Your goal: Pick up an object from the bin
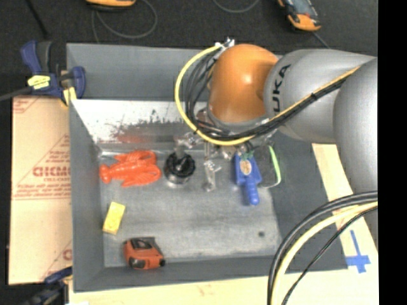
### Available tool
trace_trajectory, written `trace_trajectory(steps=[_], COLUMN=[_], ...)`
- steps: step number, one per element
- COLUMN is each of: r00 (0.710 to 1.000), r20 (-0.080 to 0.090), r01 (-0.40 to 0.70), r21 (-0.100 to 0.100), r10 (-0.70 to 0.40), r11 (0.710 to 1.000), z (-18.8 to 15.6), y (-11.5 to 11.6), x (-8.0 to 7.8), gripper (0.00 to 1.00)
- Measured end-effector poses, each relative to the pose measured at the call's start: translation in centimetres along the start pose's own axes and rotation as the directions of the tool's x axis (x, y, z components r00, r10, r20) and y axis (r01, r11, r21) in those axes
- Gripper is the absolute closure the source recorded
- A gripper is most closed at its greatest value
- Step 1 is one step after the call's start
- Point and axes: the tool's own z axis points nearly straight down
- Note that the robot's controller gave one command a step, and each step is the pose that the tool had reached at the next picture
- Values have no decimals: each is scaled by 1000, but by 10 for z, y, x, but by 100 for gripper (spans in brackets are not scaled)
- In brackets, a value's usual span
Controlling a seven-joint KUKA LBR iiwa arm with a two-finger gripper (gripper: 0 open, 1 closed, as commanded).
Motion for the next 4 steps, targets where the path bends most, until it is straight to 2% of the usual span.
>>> trace_trajectory(steps=[1, 2, 3, 4], r00=[988, 974, 899, 896], r20=[2, 1, 10, 16], r01=[152, 226, 437, 444], r21=[4, 3, 13, 16], r10=[-152, -226, -438, -444], r11=[988, 974, 899, 896], z=[30, 40, 48, 56], y=[-9, -4, 1, 4], x=[-10, -8, -17, -22], gripper=[0, 0, 0, 0])
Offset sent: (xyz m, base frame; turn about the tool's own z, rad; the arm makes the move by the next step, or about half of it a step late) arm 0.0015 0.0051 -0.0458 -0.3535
